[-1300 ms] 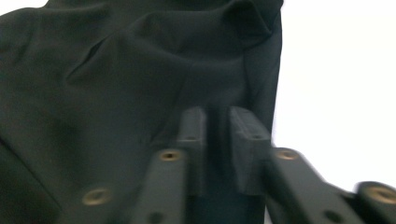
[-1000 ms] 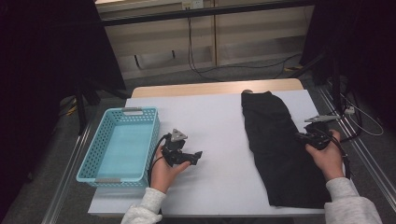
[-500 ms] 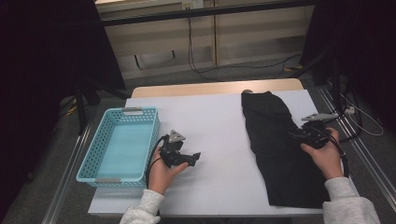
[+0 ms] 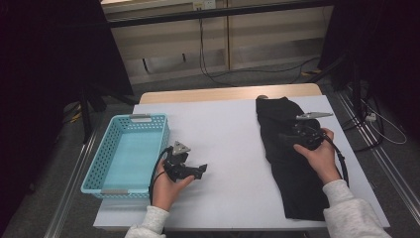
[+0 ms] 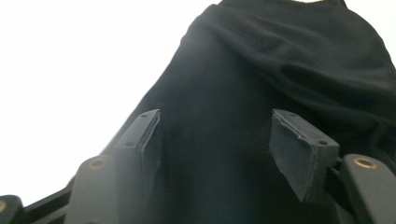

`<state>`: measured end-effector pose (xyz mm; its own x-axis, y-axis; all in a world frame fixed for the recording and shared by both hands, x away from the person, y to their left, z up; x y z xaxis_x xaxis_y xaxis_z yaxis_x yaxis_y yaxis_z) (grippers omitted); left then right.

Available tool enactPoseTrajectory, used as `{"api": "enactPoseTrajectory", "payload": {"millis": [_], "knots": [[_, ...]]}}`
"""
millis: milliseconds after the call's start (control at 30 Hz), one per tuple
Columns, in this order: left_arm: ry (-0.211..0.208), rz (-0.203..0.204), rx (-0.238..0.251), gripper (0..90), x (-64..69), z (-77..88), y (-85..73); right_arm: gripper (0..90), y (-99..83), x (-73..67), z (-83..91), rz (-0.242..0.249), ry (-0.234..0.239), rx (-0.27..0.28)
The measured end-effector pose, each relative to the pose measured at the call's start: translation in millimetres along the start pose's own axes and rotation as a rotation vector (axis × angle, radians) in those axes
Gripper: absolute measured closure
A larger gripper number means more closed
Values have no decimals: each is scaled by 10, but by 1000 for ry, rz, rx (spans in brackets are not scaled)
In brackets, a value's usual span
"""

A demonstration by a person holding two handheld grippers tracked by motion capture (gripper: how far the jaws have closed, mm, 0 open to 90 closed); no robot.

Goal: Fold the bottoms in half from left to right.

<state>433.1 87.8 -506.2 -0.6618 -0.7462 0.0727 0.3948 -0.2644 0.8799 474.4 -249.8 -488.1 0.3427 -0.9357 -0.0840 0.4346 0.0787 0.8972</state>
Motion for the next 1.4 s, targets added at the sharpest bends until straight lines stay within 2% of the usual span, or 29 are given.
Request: {"api": "enactPoseTrajectory", "payload": {"millis": [233, 367, 567, 633, 667, 767, 867, 967, 1033, 1100, 1167, 1333, 1400], "knots": [[-2, -5, -5, 119, 12, -3, -5, 272, 47, -180, -123, 4, 16, 4], [1, -7, -1, 119, 2, 1, 0, 266, 32, -270, -199, 30, 28, -14], [7, 1, -5, 120, -13, 4, -20, 266, 44, -403, -385, 30, 43, -21], [9, 0, -3, 120, -22, 8, -17, 266, 23, -456, -468, 44, 50, -30], [9, 2, -4, 120, -21, 9, -20, 263, 1, -471, -512, 53, 47, -42], [12, 2, -7, 120, -23, 4, -36, 267, -60, -411, -619, 89, -13, -68], [14, 3, -12, 120, -32, 5, -51, 267, -128, -315, -677, 79, -40, -97], [15, -7, -16, 121, -44, 8, -60, 350, -122, -274, -681, 98, -53, -91], [19, -2, -15, 122, -38, 4, -67, 394, -123, -236, -681, 89, -55, -80], [16, 0, -11, 123, -30, 0, -67, 509, -110, -190, -669, 89, -66, -76], [12, 2, -16, 123, -24, 0, -77, 566, -108, -157, -661, 85, -76, -73], [18, 1, -19, 125, -42, 7, -91, 780, -98, -170, -667, 92, -67, -70], [17, 1, -18, 125, -44, 15, -84, 815, -96, -157, -669, 92, -71, -67]]}}
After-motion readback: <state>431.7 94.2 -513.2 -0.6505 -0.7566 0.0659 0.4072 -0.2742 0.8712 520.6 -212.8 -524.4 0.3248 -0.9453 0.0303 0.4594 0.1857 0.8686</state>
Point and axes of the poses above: each handheld gripper's, and its own axes: z roughly backward along the jaws, y roughly out of its top, x roughly to its right, the point moved 9 cm from there along -z, roughly forward along the jaws, and after that the axes turned 14 degrees about x, right-handed, at the moved point
